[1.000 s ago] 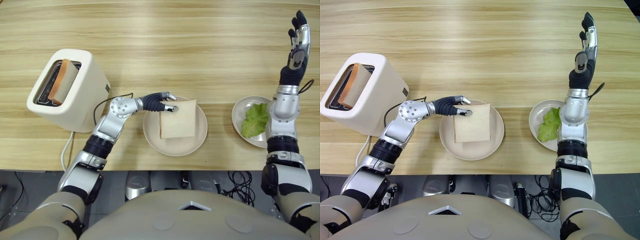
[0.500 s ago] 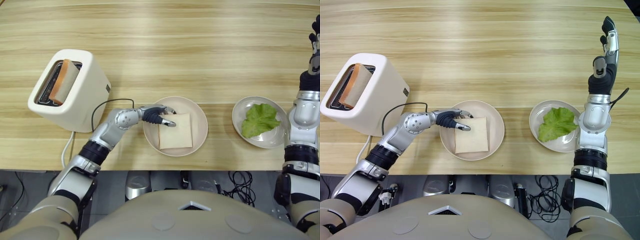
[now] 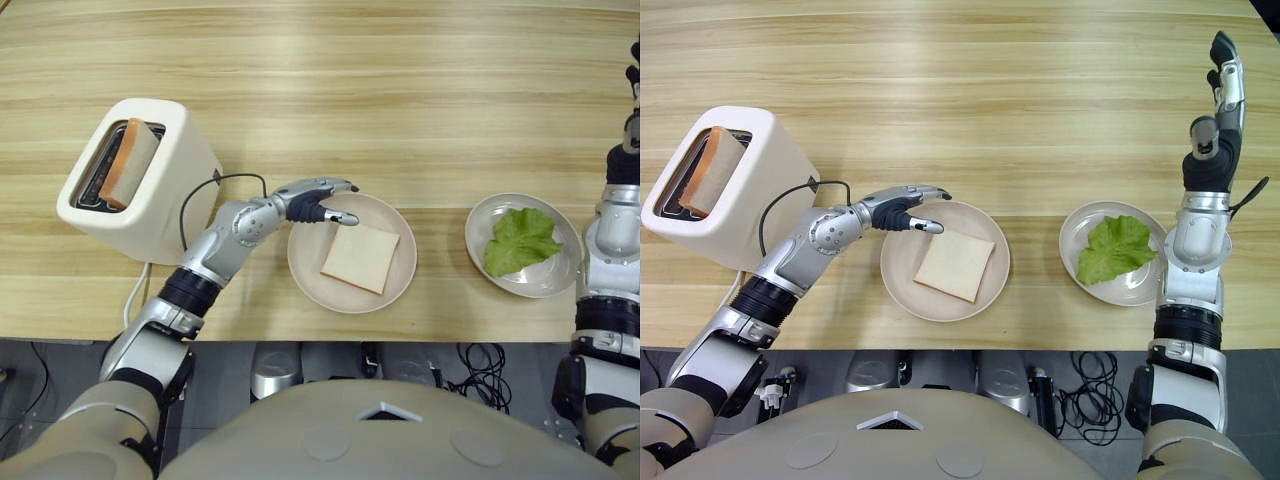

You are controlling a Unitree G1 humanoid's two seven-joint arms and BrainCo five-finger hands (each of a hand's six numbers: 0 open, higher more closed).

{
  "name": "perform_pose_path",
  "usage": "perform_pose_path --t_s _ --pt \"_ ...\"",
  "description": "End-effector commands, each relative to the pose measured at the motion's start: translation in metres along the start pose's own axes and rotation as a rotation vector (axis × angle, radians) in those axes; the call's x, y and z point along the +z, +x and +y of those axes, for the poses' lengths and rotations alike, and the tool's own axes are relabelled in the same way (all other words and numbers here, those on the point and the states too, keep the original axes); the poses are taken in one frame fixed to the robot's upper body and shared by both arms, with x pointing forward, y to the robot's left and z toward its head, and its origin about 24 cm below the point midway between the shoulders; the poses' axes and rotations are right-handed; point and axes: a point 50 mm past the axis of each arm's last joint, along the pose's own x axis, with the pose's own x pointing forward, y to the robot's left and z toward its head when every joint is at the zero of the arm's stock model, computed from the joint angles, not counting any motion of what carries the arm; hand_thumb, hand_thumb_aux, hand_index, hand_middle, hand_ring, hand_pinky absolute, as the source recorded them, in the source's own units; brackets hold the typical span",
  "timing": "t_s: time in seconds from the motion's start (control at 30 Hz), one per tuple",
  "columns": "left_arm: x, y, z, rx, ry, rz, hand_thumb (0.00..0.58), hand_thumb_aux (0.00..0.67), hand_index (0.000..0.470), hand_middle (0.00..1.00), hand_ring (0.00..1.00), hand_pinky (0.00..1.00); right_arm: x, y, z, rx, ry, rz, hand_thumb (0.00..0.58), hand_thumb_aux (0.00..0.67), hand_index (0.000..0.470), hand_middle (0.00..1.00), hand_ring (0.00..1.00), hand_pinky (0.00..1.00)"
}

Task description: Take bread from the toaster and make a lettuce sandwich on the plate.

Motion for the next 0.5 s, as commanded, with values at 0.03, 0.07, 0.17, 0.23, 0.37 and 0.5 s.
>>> perform_pose_path --t_s 0.03,0.07,0.17,0.23,0.37,0.5 --pt "0.0 -0.014 0.001 0.007 -0.009 0.012 0.0 0.0 0.0 0.0 0.0 0.0 -0.014 -0.017 -0.017 0.047 -0.169 0.033 0.0 0.0 0.0 0.0 0.0 0.0" --pt "0.0 -0.018 0.001 0.012 -0.021 0.014 0.0 0.0 0.0 0.0 0.0 0.0 -0.018 -0.023 -0.022 0.066 -0.215 0.038 0.0 0.0 0.0 0.0 0.0 0.0" --pt "0.0 -0.029 0.003 0.046 -0.038 0.032 0.0 0.0 0.0 0.0 0.0 0.0 -0.025 -0.041 -0.027 0.188 -0.394 0.002 0.0 0.0 0.0 0.0 0.0 0.0" --pt "0.0 -0.036 0.01 0.103 -0.067 0.035 0.0 0.0 0.0 0.0 0.0 0.0 -0.032 -0.056 -0.027 0.296 -0.515 -0.017 0.0 0.0 0.0 0.0 0.0 0.0" --pt "0.006 -0.05 0.025 0.285 -0.154 0.005 0.0 0.0 0.0 0.0 0.0 0.0 -0.052 -0.089 -0.031 0.442 -0.698 -0.015 0.0 0.0 0.0 0.0 0.0 0.0" --pt "0.012 -0.057 0.03 0.413 -0.234 -0.029 0.0 0.0 0.0 0.0 0.0 0.0 -0.064 -0.112 -0.033 0.52 -0.806 -0.031 0.0 0.0 0.0 0.0 0.0 0.0"
